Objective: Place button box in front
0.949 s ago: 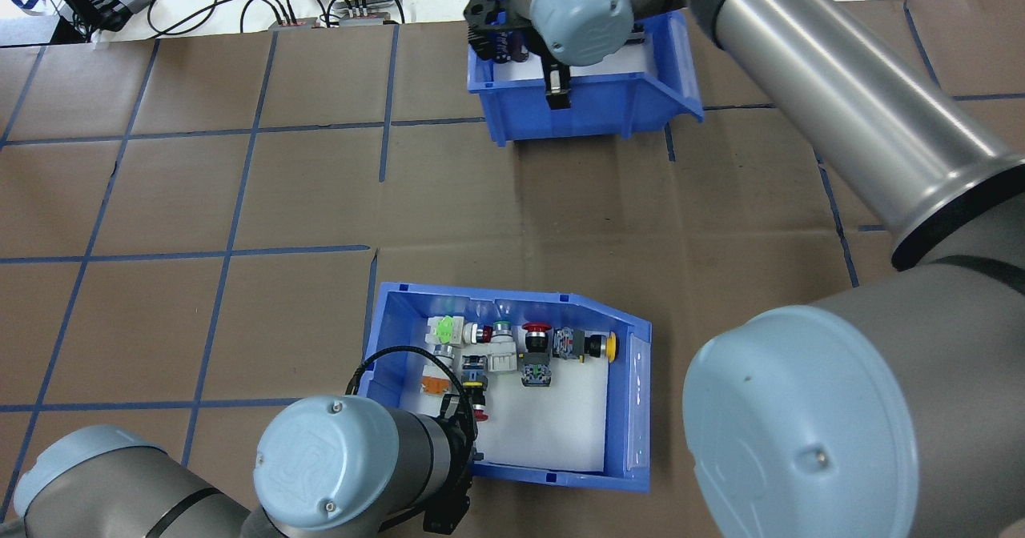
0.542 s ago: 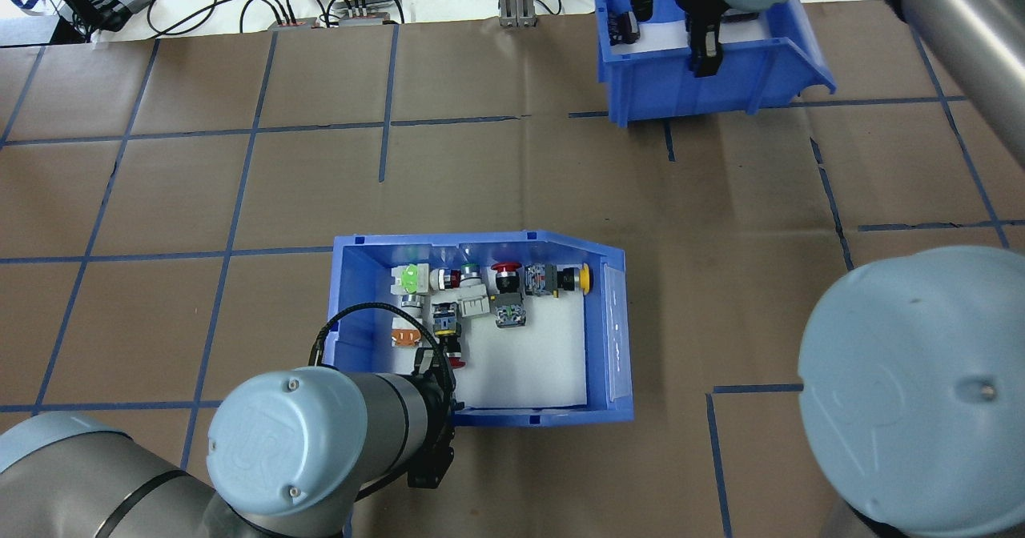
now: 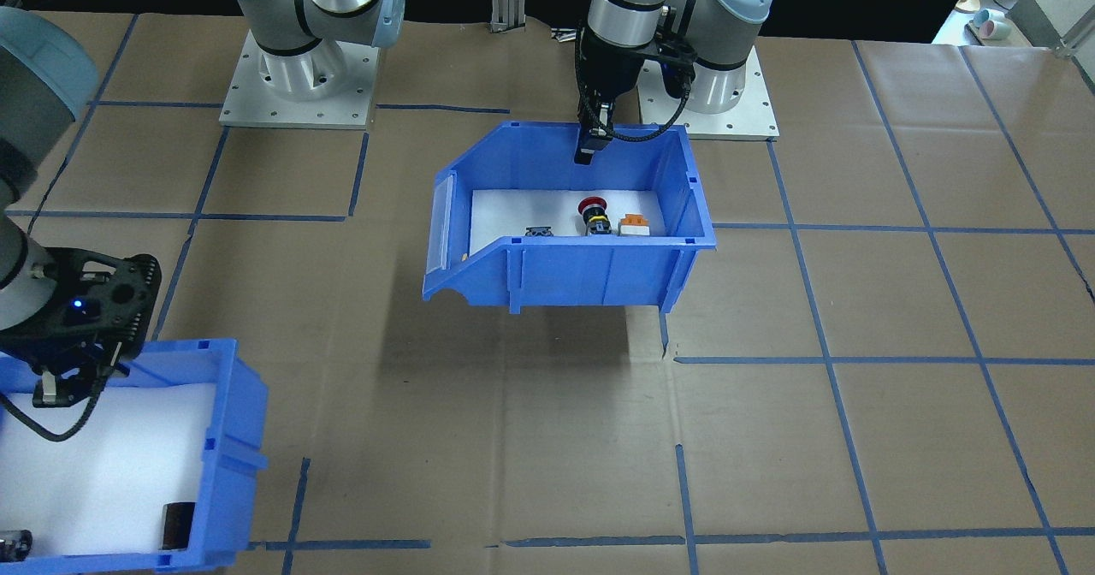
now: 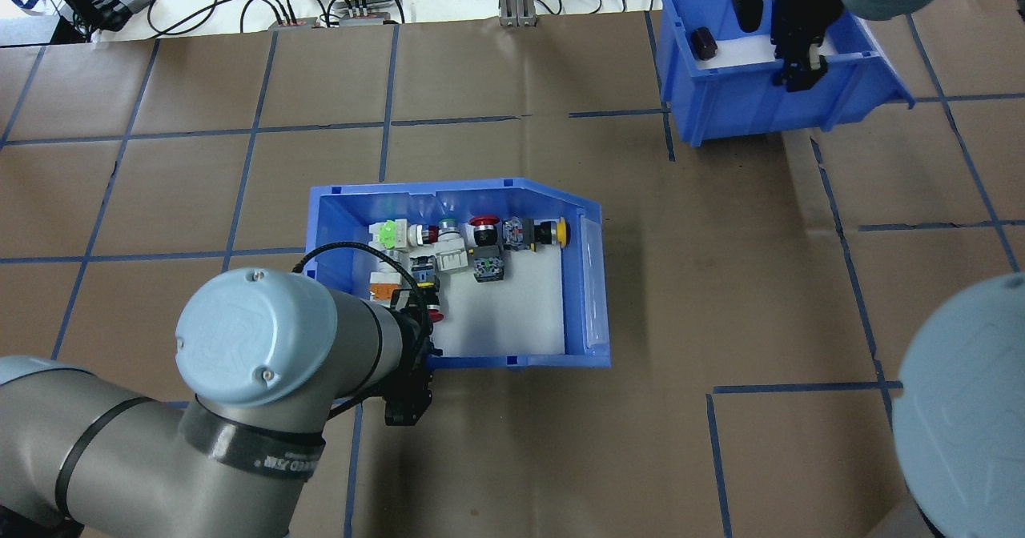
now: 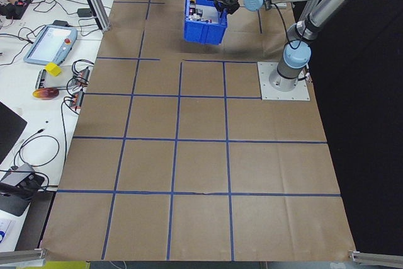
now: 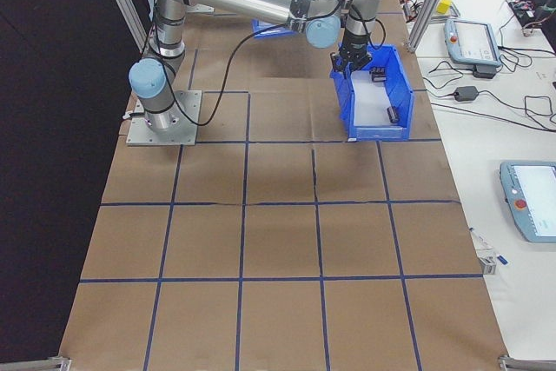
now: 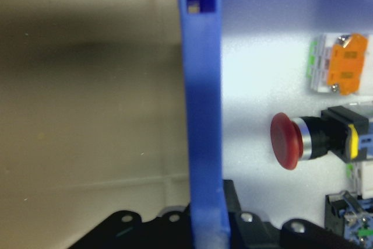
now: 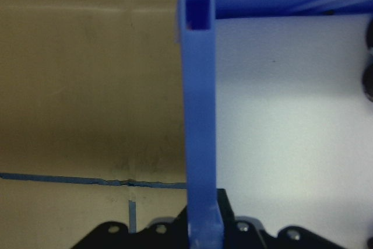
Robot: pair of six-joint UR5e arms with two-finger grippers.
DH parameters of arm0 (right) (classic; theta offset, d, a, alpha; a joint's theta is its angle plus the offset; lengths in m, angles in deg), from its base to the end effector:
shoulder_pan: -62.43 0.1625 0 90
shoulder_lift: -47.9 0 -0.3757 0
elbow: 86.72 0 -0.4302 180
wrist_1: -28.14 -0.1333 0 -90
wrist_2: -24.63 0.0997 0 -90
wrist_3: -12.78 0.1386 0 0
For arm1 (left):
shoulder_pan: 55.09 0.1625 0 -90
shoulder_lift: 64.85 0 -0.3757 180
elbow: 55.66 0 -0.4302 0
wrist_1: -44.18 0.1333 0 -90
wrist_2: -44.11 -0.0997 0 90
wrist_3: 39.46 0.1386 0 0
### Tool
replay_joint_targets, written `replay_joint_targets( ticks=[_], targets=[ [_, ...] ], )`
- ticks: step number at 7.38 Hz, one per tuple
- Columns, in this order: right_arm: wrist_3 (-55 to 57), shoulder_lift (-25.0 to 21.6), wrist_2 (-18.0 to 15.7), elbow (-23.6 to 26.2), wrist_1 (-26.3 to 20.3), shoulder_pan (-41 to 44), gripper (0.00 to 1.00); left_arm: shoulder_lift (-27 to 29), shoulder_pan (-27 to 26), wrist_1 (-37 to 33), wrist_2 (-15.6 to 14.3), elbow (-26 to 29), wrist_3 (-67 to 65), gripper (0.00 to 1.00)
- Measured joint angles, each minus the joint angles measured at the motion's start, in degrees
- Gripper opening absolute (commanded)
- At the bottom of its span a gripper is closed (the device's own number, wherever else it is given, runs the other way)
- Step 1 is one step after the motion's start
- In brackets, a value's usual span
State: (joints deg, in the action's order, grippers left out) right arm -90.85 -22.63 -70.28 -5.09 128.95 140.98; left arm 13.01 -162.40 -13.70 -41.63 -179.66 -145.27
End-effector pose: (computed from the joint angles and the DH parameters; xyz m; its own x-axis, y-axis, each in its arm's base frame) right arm -0.0093 -0.6576 0.2953 0.0372 -0.9990 -0.0251 -0.9959 -0.0392 0.0820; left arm -0.2689 -0.3802 0.2514 -0.0234 -0.9882 0.1515 -0.9920 0.0417 0.1189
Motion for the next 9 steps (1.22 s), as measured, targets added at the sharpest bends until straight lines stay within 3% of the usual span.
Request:
replay_joint_targets(
  ticks=[5,7,9],
  targets=[
    [-1.5,-13.4,1.7,15.1,0.3,-7.2,0.06,25.7,-0.4,0.4,1.1,23.5,1.8,0.03],
    [-1.5,-16.7,2.1,19.1,0.4,-7.6,0.07,32.9,-0.5,0.5,2.6,30.4,2.5,0.06],
    [-1.6,-19.3,2.2,22.2,0.4,-7.6,0.07,37.1,-0.7,0.4,3.6,33.9,2.8,0.15]
  ],
)
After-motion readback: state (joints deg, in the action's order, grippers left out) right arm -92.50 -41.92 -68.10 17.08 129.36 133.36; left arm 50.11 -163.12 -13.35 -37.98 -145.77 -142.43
